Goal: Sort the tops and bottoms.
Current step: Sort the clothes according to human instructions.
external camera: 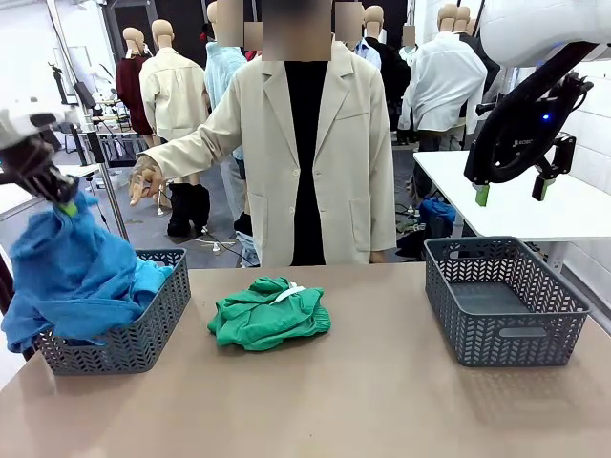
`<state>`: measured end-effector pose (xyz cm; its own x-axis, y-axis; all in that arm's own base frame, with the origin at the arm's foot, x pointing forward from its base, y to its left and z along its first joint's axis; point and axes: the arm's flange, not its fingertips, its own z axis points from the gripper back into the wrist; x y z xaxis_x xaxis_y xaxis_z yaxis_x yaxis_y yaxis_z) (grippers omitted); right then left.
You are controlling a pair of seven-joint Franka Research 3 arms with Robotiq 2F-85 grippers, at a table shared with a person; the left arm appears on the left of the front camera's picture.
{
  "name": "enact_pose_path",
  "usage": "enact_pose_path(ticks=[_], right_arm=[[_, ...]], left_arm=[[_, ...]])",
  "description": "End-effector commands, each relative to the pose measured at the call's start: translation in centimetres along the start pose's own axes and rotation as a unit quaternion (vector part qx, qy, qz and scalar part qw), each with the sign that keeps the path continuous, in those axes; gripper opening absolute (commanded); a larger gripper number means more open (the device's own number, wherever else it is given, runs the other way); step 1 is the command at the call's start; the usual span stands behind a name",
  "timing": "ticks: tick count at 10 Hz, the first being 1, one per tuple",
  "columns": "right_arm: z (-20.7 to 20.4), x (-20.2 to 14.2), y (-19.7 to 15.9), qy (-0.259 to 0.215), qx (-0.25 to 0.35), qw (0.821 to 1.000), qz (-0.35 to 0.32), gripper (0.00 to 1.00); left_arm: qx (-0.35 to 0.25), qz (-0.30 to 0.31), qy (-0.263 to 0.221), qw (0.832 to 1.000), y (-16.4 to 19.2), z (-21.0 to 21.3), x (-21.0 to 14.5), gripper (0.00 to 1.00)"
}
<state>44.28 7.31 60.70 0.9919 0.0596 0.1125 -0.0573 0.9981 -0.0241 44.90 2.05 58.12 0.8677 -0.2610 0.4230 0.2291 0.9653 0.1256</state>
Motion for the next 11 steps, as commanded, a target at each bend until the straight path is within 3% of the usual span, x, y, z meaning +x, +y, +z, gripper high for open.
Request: enact_pose_path(ticks=[1,4,5,10,11], right_arm=[[0.0,-0.1,0.0,0.003,0.017,1.000,0.008,1.00],[0.0,-0.1,0.0,0.003,0.017,1.000,0.008,1.00],[0.0,-0.1,0.0,0.003,0.017,1.000,0.008,1.00],[0.0,-0.1,0.0,0.003,0.017,1.000,0.008,1.00],[0.0,-0.1,0.0,0.003,0.017,1.000,0.008,1.00]], left_arm=[[-0.038,0.000,-0.001,0.999,-0.5,-2.6,-0.8,0.00],[-0.055,-0.007,0.023,0.998,-0.9,-5.1,-1.3,0.00],[-0.062,-0.006,0.034,0.997,-1.0,-5.1,-1.2,0.07],[-0.027,-0.052,0.032,0.998,-2.2,1.0,-0.2,1.00],[-0.019,-0.066,0.023,0.997,-1.9,2.8,0.2,1.00]])
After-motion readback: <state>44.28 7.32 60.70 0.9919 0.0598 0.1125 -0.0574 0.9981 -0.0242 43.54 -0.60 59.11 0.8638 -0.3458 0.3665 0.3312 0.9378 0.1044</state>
